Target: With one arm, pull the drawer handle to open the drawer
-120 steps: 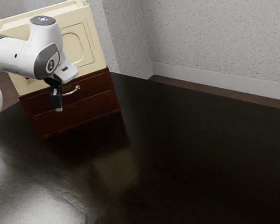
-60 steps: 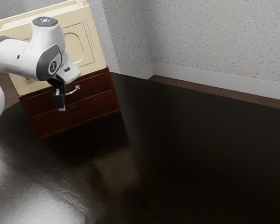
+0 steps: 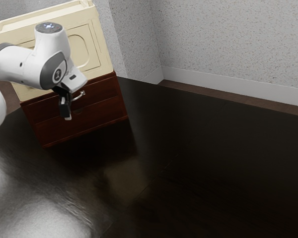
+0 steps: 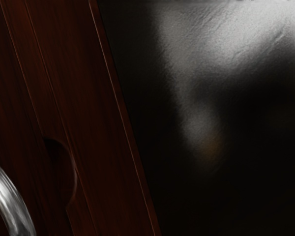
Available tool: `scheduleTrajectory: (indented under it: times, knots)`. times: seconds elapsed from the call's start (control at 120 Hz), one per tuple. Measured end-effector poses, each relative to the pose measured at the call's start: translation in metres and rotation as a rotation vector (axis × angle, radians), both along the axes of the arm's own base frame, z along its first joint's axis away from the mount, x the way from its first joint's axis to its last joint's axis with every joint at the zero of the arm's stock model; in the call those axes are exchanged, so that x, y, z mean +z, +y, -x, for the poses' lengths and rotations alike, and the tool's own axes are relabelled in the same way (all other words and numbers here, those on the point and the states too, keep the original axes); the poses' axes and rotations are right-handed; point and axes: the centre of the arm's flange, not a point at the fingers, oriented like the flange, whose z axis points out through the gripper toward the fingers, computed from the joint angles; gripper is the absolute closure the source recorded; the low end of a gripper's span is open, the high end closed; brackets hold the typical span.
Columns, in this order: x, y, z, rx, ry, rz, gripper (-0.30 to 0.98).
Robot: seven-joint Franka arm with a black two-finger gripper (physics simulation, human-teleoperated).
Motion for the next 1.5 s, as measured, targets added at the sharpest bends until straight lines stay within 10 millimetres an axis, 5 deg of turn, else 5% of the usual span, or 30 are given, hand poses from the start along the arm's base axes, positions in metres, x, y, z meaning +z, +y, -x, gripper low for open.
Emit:
scheduleTrajectory:
  times: [0.533, 1.067, 1.5]
  knots:
    - [0.004, -0.017, 0.025, -0.014, 0.007, 0.038, -0.01]
    - [-0.004, -0.048, 0.011, -0.065, 0.011, 0.05, 0.01]
    - [-0.001, -0.069, 0.033, -0.045, 0.001, 0.087, 0.02]
